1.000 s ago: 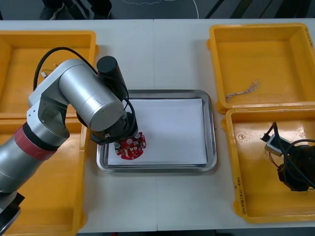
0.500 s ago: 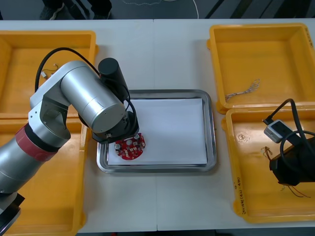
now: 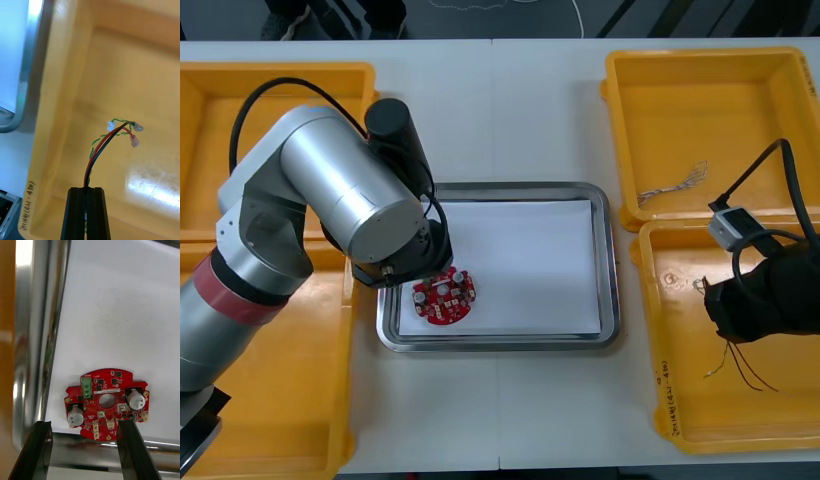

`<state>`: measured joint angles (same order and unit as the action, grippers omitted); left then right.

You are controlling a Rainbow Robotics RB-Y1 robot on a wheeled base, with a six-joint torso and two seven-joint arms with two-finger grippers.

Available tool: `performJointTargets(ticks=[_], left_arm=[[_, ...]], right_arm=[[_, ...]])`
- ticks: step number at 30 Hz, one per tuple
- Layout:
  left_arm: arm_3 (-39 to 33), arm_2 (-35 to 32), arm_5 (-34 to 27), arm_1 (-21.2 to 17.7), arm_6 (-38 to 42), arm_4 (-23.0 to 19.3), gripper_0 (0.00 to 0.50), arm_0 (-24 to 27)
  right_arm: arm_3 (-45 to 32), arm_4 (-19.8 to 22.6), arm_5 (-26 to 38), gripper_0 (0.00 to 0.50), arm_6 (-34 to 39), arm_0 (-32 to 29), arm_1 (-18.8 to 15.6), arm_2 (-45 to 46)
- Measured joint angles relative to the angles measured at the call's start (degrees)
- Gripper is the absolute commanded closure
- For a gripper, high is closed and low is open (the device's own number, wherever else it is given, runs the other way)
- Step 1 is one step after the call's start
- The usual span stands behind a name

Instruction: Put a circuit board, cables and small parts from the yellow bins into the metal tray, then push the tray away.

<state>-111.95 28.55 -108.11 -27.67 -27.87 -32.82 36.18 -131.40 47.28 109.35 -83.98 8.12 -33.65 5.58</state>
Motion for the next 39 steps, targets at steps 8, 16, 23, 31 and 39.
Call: performJointTargets(ticks=[8, 16, 23, 31, 39], left_arm=[[-4.72, -5.78, -1.36, 0.00, 0.00, -0.05, 0.000, -0.01], [-11.29, -10.21, -1.41, 0.00, 0.00, -0.60, 0.000, 0.08], [-11.67, -13.35, -1.44, -2.39, 0.00, -3.52, 0.000, 1.39], [-5.55, -17.38, -1.46, -10.03, 0.00, -10.70, 0.000, 4.10], [3.32, -17.38, -1.48, -16.88, -0.19, -18.02, 0.000, 9.79]], right_arm=[[-0.12, 0.65, 0.39, 0.500, 9.71, 4.77, 1.59, -0.66], [-0.22, 0.64, 0.40, 0.500, 14.53, 8.89, 1.71, -5.80], [-0.25, -1.03, 0.41, 0.500, 18.30, 13.27, 2.35, -11.90], [-0.26, -1.53, 0.42, 0.500, 8.83, 17.34, 2.56, -16.72], [0.85, -2.62, 0.40, 0.500, 1.16, 20.00, 2.75, -19.43]])
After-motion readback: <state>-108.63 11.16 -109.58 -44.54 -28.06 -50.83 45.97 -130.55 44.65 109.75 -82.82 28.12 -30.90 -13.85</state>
